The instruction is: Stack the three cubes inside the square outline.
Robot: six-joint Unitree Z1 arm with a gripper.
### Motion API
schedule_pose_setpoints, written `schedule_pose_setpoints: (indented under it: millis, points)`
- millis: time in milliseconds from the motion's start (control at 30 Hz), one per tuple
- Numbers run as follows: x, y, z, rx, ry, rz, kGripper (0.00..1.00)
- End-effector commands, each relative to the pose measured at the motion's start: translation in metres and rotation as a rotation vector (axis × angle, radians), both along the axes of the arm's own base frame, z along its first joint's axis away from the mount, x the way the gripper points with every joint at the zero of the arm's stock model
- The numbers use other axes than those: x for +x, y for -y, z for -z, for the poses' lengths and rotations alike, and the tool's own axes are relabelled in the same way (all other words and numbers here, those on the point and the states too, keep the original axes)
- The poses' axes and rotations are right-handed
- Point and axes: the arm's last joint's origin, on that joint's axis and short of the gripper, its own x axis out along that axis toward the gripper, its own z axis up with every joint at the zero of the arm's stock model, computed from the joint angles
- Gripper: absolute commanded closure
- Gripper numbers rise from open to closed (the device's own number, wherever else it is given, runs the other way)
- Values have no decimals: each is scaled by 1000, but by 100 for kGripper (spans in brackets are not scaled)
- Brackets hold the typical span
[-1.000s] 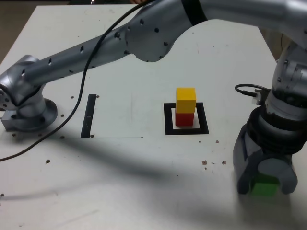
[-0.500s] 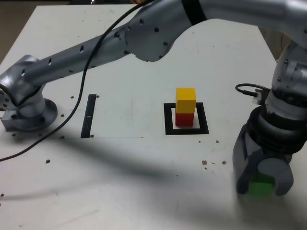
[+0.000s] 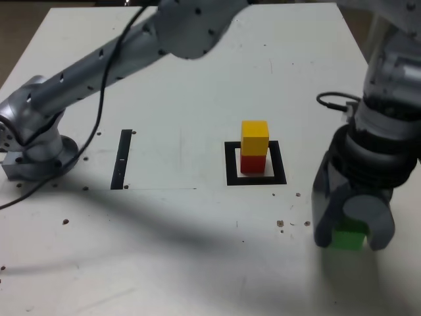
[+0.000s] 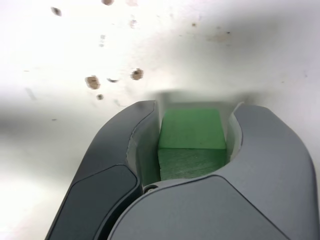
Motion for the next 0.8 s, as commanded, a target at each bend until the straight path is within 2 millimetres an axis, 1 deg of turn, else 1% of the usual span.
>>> schedule_pose_setpoints:
  millis: [0,367,767]
  points:
    - [-7,-7,-12,13,-6,6,71]
    - [-35,-34,-55,49,19,43,70]
    - [-68,-71,-90,53,19,20,71]
